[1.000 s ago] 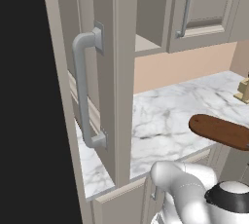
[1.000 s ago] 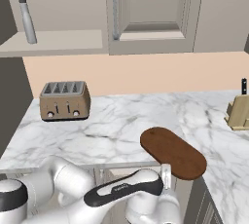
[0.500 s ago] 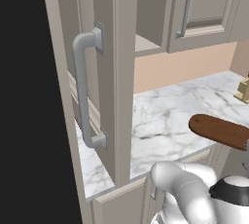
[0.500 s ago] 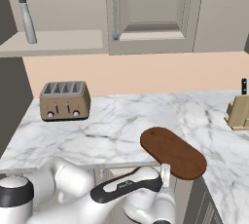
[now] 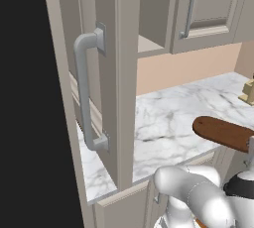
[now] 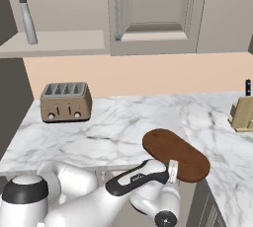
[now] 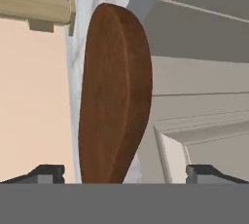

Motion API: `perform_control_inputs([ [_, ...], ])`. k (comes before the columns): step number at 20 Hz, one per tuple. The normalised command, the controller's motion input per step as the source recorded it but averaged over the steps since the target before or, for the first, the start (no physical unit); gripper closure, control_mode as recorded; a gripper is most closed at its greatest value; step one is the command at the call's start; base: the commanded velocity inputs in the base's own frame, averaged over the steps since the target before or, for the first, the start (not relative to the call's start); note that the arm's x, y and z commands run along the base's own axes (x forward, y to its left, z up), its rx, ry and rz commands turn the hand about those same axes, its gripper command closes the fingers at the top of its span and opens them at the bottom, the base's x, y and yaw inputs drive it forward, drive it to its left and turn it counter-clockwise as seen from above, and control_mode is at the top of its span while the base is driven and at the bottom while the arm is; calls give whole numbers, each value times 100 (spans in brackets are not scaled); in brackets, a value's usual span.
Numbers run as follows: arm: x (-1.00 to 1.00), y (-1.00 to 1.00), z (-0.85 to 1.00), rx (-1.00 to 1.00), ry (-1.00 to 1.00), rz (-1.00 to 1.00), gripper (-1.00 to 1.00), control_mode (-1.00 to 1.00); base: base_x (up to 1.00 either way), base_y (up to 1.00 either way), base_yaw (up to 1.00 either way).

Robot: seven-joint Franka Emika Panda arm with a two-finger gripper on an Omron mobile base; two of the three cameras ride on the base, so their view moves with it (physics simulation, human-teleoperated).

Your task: Move the cutting board and knife to the sink. Then move spray from the cabinet to the counter.

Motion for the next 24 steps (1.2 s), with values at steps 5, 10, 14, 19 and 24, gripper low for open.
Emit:
perform_control_inputs([
  [5,0,-40,0,14,0,-10,-100,-100,0,0,0],
  [10,0,-30,-8,11,0,-10,-100,-100,0,0,0],
  [14,12,-13,-16,3,0,-9,-100,-100,0,0,0],
  [19,20,0,-3,0,0,-6,-100,-100,0,0,0],
  [24,17,2,0,0,-1,-5,-100,-100,0,0,0],
])
